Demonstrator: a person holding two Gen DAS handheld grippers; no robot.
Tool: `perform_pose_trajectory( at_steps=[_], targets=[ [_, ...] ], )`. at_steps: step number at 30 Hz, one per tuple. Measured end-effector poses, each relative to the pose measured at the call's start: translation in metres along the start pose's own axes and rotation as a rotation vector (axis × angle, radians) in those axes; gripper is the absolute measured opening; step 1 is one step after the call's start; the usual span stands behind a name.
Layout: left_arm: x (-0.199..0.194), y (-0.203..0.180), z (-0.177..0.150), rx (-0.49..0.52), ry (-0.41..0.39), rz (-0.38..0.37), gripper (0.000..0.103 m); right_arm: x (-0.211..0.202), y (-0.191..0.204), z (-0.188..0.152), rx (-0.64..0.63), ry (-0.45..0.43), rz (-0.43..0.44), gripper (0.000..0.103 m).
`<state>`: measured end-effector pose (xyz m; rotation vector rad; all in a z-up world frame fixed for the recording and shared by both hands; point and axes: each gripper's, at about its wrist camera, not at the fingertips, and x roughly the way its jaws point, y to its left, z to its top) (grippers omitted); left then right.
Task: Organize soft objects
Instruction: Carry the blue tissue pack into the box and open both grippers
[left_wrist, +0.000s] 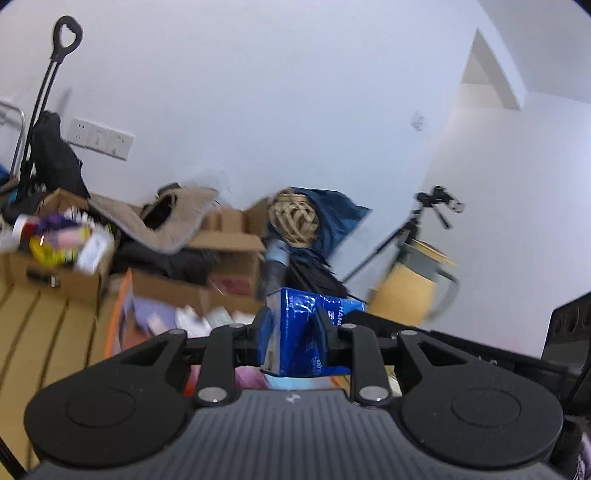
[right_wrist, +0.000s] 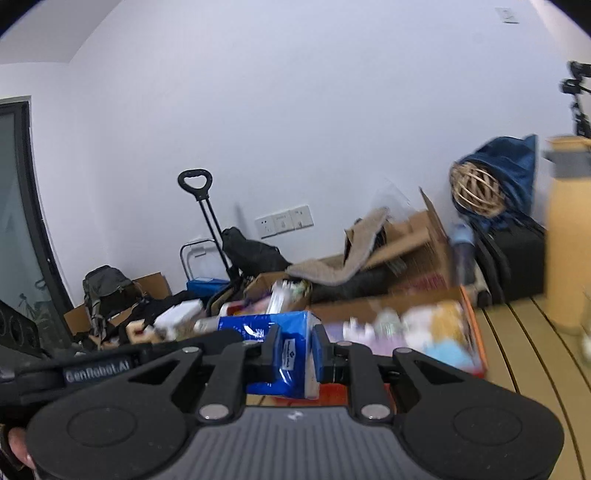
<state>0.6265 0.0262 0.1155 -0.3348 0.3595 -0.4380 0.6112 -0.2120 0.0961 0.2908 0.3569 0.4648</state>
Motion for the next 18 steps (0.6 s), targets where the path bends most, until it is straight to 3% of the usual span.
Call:
perform_pose_trajectory(
  at_steps=[3,7,12,15,18],
  targets=[
    [0.07,0.037,0.036,-0.049,0.067,0.02,0.024,0.075,-0.025,0.032,0.026,0.037,0.015,0.017],
    [0.155,0.087,0.048,-0.1,0.159,0.053,0.024,0.171,-0.069,0.052,0.1,0.14,0.002,0.017],
    [0.254,0.142,0.028,-0.17,0.314,0.114,0.025,0.277,-0.117,0.039,0.161,0.274,-0.082,0.017],
    [0.288,0.163,0.008,-0.181,0.401,0.148,0.025,0.328,-0.141,0.018,0.168,0.371,-0.144,0.017],
    [0.303,0.169,-0.008,-0.18,0.468,0.157,0.026,0.346,-0.149,-0.001,0.167,0.437,-0.181,0.016]
  ],
)
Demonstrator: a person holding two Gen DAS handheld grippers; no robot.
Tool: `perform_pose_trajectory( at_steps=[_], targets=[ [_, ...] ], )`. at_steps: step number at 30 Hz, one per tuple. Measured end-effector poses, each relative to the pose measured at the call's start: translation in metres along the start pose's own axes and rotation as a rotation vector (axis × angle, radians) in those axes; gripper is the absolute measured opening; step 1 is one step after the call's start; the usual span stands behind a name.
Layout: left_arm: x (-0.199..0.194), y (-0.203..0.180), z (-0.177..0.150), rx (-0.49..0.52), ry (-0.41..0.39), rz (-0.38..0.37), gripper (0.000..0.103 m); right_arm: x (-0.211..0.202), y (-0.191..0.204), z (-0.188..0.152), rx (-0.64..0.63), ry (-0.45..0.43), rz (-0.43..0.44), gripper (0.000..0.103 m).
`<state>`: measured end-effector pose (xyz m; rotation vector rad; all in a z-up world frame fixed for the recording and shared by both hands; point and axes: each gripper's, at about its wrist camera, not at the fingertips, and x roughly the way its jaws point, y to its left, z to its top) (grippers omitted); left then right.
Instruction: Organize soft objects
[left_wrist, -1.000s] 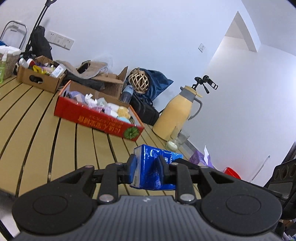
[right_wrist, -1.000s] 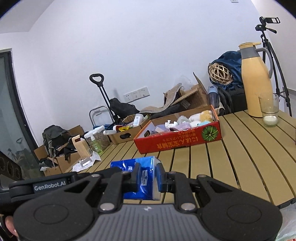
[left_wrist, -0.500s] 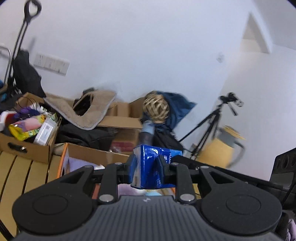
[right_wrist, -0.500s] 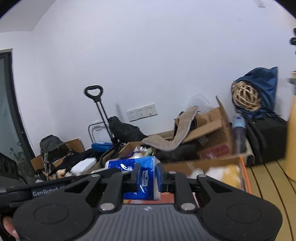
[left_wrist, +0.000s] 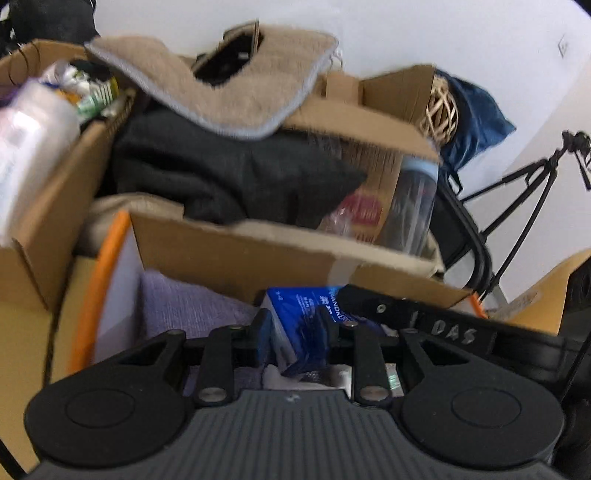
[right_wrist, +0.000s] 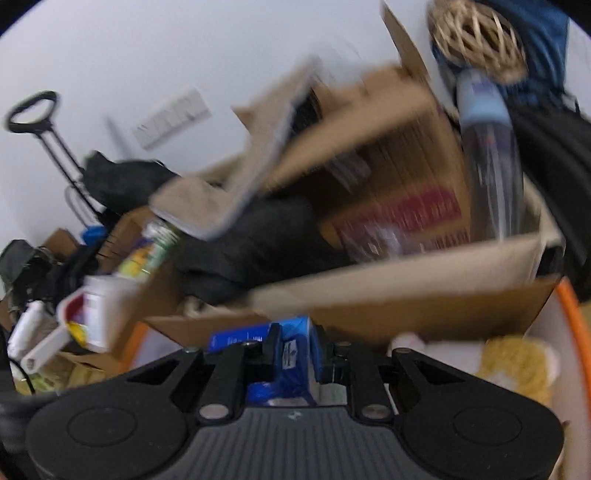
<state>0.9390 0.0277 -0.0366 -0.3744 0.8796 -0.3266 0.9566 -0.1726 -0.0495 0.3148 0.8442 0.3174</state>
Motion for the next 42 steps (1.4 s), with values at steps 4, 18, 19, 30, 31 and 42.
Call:
perform_pose_trajectory(
  at_steps=[4,18,19,30,31,42],
  targets=[
    [0.002,0.001,0.0,0.015,0.022,0.006,0.027,0.006,0.004,-0.015,-0.079,0.025,-0.042,0.016],
    [-0.129,-0.038,-0.012,0.177,-0.139,0.129,0.062,-0.12,0.023,-0.004,-0.135,-0.076,-0.064,0.024],
    [-0.147,-0.039,-0.018,0.194,-0.156,0.157,0.064,-0.137,0.021,-0.007,-0.151,-0.079,-0.077,0.029],
    [-0.257,-0.071,-0.075,0.225,-0.259,0.202,0.07,-0.26,0.004,-0.058,-0.157,-0.127,-0.187,0.038],
    [-0.264,-0.074,-0.084,0.226,-0.27,0.202,0.071,-0.268,0.006,-0.066,-0.166,-0.135,-0.182,0.039],
    [-0.366,-0.106,-0.281,0.268,-0.545,0.313,0.1,-0.398,0.022,-0.234,-0.262,-0.387,-0.214,0.059]
  ],
)
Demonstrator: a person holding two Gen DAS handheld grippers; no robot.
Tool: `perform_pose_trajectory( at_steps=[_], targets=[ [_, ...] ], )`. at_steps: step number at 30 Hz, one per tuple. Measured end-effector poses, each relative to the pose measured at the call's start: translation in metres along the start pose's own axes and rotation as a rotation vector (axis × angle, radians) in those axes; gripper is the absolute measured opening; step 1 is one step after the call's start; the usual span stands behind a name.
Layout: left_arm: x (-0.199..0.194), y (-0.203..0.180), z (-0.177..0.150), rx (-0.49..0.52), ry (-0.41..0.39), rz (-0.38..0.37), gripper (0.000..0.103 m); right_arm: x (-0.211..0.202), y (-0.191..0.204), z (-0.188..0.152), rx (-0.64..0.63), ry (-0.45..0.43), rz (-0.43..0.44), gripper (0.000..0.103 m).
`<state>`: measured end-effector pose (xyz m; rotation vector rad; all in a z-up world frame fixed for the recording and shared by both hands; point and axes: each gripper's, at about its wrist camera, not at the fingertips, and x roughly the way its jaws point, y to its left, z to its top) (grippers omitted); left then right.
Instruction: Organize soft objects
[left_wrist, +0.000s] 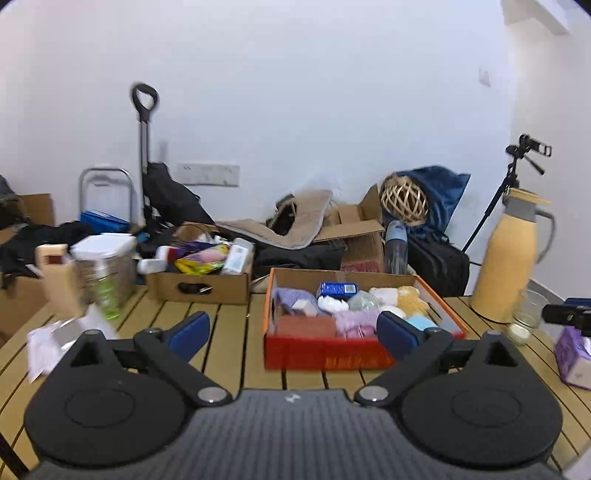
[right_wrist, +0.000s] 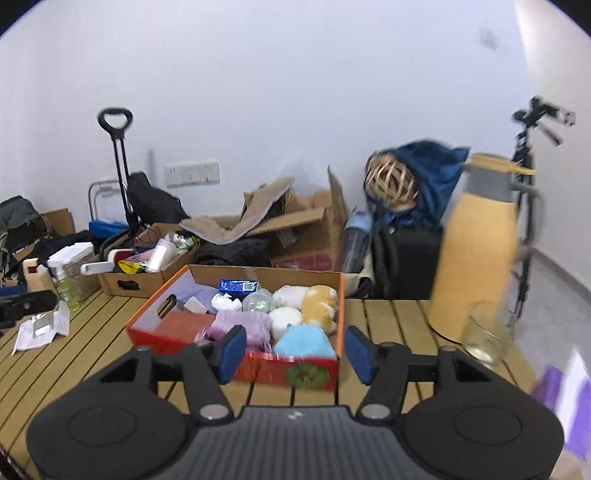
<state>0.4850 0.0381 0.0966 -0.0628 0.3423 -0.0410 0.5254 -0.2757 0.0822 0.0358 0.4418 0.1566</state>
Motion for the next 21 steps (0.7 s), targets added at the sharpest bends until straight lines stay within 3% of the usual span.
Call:
perform_pose_trajectory(
  at_steps=[3,8,11,15,21],
  targets=[
    [-0.073,0.001,-0.025,-0.023,-0.061,-0.021,0.103,-0.073,0.009,-0.032,-0.003,-0.08,-0.016,0.063],
    [-0.204,-0.002,-0.076,-0.003,-0.145,-0.043,0.103,-0.198,0.027,-0.093,0.039,-0.175,0.014,0.086],
    [-0.266,-0.008,-0.111,-0.003,-0.191,-0.022,0.103,-0.254,0.037,-0.133,0.053,-0.19,0.067,0.087],
    [-0.326,-0.018,-0.153,-0.027,-0.197,-0.023,0.103,-0.313,0.052,-0.188,0.061,-0.198,0.101,0.089],
    [-0.38,-0.026,-0.206,-0.017,-0.171,0.0,0.103,-0.368,0.073,-0.264,0.03,-0.196,0.088,0.094]
  ],
)
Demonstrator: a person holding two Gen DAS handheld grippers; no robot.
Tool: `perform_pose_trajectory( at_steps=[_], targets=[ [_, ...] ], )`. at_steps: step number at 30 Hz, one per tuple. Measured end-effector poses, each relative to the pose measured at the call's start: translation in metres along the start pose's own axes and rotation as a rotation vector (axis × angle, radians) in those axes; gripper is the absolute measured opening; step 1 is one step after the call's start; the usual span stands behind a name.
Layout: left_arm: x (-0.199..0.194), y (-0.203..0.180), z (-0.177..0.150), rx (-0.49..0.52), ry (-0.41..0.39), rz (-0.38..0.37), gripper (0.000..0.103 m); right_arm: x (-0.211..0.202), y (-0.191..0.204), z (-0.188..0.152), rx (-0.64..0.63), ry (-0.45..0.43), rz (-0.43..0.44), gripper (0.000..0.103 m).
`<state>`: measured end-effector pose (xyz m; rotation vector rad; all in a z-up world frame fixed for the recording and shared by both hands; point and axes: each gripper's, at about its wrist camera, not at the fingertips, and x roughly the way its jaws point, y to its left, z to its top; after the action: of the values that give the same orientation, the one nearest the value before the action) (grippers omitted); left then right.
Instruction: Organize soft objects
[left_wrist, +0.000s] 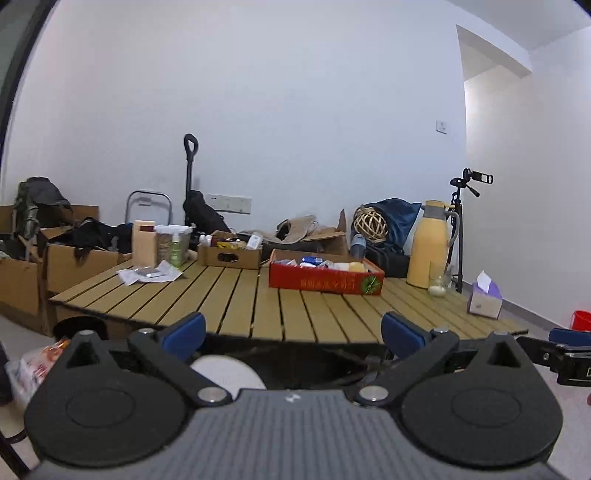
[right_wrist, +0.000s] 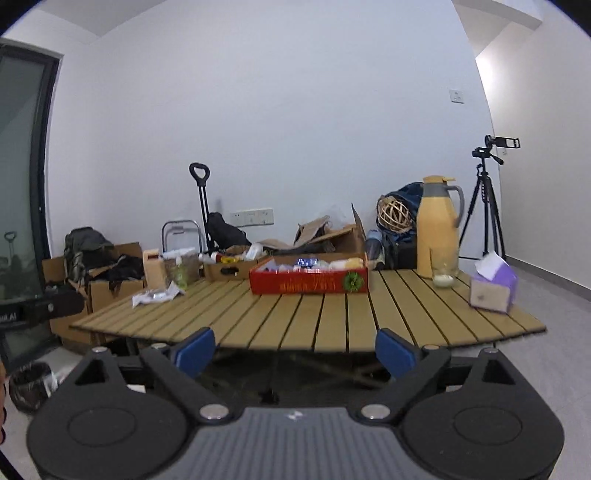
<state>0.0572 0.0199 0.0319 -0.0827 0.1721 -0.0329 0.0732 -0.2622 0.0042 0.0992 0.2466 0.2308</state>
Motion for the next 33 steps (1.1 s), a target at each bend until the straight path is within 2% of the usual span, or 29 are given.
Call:
perform_pose_trajectory(
  at_steps=[6,11,33],
  targets=[
    [-0.038,-0.005,-0.023,0.051,-0.013,0.0,0.103,-0.034,0.018,-0.022,-0.037,0.008,-0.011,0.095],
    [-0.052,-0.006,-0.025,0.052,-0.033,-0.004,0.103,-0.05,0.033,-0.026,-0.08,0.003,0.017,0.095],
    [-0.051,-0.008,-0.026,0.065,-0.04,-0.012,0.103,-0.045,0.031,-0.022,-0.08,-0.005,0.027,0.098]
  ],
)
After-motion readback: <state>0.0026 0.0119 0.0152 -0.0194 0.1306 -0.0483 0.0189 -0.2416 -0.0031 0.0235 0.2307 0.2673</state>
